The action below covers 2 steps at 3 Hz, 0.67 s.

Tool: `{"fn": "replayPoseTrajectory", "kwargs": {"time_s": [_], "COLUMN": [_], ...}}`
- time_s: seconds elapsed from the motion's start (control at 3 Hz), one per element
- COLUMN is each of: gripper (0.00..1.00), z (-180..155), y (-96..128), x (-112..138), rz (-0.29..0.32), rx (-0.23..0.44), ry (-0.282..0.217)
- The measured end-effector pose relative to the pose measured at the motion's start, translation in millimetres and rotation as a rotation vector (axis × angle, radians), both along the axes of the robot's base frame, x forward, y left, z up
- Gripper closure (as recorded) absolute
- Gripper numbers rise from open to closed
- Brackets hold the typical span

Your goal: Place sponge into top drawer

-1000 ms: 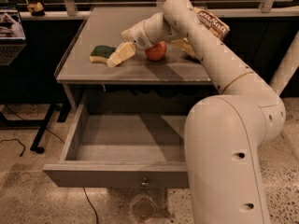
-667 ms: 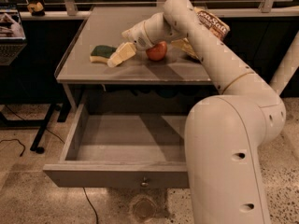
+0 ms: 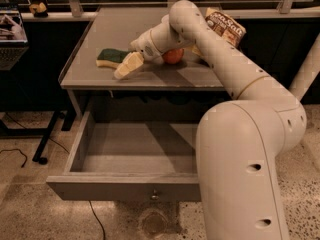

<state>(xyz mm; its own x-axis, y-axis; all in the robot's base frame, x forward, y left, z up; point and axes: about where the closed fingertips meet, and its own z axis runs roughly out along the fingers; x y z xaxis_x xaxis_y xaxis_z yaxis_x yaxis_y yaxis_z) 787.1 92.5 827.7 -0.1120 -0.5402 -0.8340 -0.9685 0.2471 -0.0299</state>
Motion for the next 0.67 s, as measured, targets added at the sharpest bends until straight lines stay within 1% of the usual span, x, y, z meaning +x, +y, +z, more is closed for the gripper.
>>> {"fn": "replayPoseTrajectory", "kwargs": {"time_s": [0.33, 0.67], "gripper": [0.0, 0.17], "z": [-8.0, -8.9], "y": [-3.5, -3.0], "x": [-0.5, -0.8], "rz": [-0.025, -0.025], "rx": [-0.025, -0.026], "ry": [0.012, 0.014]}}
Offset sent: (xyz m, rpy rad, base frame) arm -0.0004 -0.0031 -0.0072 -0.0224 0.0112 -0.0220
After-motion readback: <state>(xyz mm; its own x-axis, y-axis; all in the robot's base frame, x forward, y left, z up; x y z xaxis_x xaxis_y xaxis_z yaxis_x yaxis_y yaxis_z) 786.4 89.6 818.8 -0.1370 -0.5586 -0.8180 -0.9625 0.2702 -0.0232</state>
